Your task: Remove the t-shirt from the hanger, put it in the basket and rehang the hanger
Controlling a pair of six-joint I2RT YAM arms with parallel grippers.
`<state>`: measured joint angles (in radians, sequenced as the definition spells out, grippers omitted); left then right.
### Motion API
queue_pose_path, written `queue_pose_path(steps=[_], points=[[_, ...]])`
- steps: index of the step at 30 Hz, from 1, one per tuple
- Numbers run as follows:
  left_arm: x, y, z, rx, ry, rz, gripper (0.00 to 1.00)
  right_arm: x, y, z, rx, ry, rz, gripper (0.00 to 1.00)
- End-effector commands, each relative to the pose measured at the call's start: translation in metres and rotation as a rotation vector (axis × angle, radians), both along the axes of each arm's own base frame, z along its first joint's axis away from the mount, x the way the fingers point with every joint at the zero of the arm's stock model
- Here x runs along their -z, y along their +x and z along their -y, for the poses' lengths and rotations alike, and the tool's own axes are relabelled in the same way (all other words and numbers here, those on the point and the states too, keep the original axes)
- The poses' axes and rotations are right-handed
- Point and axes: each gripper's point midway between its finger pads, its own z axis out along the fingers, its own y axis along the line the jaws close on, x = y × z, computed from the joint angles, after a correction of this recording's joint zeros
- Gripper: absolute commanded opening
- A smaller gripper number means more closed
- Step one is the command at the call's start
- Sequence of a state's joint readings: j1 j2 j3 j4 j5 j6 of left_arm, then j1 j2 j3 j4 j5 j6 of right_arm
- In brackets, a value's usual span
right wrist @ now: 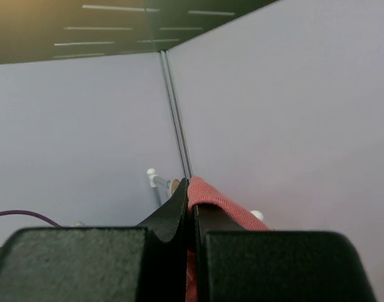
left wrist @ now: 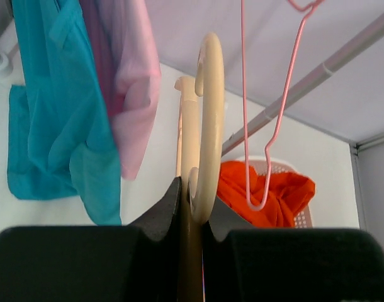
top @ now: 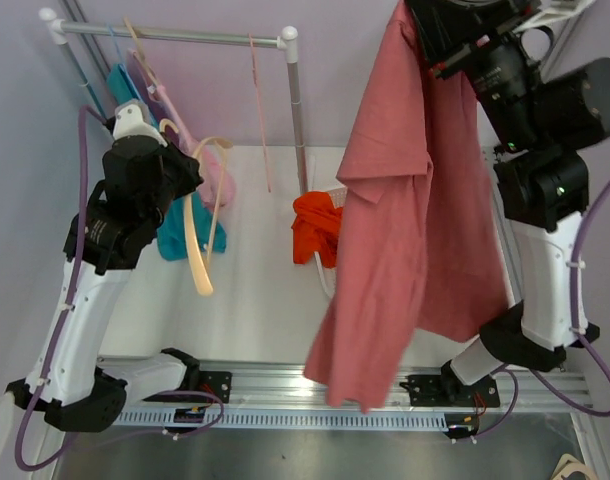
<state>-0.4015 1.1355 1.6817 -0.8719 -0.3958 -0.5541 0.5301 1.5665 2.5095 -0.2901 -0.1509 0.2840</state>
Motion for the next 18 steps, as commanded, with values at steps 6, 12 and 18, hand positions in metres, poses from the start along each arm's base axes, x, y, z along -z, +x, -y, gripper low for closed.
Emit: queue_pose_path(steps=[6, 12, 18], points=[[-0.048, 0.051, -0.007, 0.022, 0.034, 0.195, 0.01, 0.019, 0.062, -0.008, -0.022, 0.005, -0.035, 0.0], [-0.058, 0.081, -0.001, 0.046, 0.09, 0.242, 0.01, 0.028, 0.073, -0.003, 0.008, -0.009, -0.057, 0.0], [-0.07, 0.11, 0.009, 0.098, 0.114, 0.287, 0.01, 0.066, 0.083, -0.004, 0.028, -0.053, -0.157, 0.0]])
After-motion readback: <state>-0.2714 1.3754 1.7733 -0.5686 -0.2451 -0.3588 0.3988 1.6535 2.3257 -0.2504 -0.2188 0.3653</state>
